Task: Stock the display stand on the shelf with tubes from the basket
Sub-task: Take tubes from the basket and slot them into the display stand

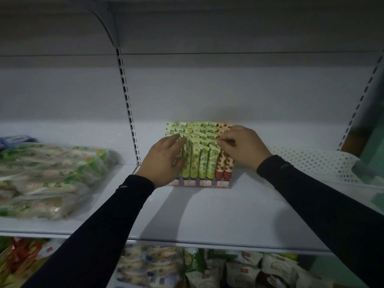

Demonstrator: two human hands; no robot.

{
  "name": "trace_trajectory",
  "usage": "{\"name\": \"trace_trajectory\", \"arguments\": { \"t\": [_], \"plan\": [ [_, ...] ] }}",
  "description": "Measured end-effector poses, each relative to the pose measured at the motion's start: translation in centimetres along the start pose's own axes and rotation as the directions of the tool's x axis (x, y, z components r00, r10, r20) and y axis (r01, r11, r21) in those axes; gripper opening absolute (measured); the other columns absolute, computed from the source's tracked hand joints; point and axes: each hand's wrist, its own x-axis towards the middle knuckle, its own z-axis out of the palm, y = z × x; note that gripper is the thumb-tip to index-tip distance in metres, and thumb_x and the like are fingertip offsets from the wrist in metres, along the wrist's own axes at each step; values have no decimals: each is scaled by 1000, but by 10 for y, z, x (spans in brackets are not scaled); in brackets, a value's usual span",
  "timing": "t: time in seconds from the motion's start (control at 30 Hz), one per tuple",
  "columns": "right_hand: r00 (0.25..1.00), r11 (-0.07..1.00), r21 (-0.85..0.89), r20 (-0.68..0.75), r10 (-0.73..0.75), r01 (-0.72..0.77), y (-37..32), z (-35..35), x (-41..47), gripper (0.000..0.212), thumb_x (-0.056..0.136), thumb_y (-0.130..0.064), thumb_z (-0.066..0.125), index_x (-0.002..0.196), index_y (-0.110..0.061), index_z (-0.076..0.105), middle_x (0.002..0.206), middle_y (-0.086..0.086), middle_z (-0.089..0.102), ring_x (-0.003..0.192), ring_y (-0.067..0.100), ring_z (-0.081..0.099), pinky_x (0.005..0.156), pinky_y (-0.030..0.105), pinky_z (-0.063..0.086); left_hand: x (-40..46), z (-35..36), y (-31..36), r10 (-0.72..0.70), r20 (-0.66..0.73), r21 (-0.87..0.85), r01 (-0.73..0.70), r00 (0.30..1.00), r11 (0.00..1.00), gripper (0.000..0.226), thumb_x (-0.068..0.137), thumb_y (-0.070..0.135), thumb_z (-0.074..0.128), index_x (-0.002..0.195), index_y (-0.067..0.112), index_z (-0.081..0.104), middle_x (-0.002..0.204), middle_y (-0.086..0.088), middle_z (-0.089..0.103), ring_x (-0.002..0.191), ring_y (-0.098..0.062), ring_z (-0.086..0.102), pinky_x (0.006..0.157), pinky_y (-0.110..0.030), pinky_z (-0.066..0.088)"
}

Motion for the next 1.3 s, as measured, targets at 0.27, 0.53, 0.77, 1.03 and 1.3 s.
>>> {"name": "trace_trajectory", "arguments": {
  "t": [0.27, 0.53, 0.77, 1.03, 1.3],
  "plan": [
    [999, 999, -50, 51, -7, 9, 1, 10, -3, 22, 90, -29, 64, 85, -12, 77, 79, -2, 55, 81, 11, 47, 70, 24, 31, 10, 10, 14, 96, 81, 67, -102, 992, 993, 65, 83, 32, 35, 140, 7, 54, 142, -19, 53, 130, -42, 48, 109, -55, 39],
    [995, 997, -72, 96, 12, -5, 0, 17, 5, 25, 91, -23, 62, 74, -7, 73, 72, -8, 45, 74, 15, 49, 67, 26, 32, 13, 13, 20, 133, 110, 105, -145, 985, 984, 63, 81, 31, 37, 136, 9, 57, 140, -16, 55, 128, -42, 50, 105, -57, 40],
    [989, 998, -53, 151, -10, 18, -1, 15, 9, 30, 92, -19, 61, 70, 0, 68, 79, 4, 53, 73, 14, 47, 68, 29, 34, 13, 16, 20, 127, 107, 98, -138, 986, 986, 63, 80, 33, 37, 136, 10, 57, 141, -15, 55, 128, -39, 50, 105, -56, 40],
    [986, 998, -68, 168, 1, 11, 1, 21, 12, 36, 92, -20, 59, 60, -3, 61, 67, -4, 44, 70, 15, 46, 65, 29, 33, 14, 18, 18, 136, 99, 108, -147, 986, 983, 64, 80, 34, 38, 136, 10, 56, 141, -15, 54, 128, -39, 50, 104, -55, 40],
    [992, 1000, 12, 128, 5, -7, 1, 12, 8, 28, 91, -28, 63, 72, -9, 70, 69, -5, 49, 73, 11, 44, 67, 27, 31, 13, 17, 19, 118, 103, 115, -129, 988, 985, 65, 77, 27, 48, 140, 12, 53, 146, -14, 50, 133, -39, 46, 109, -54, 35]
  ]
}}
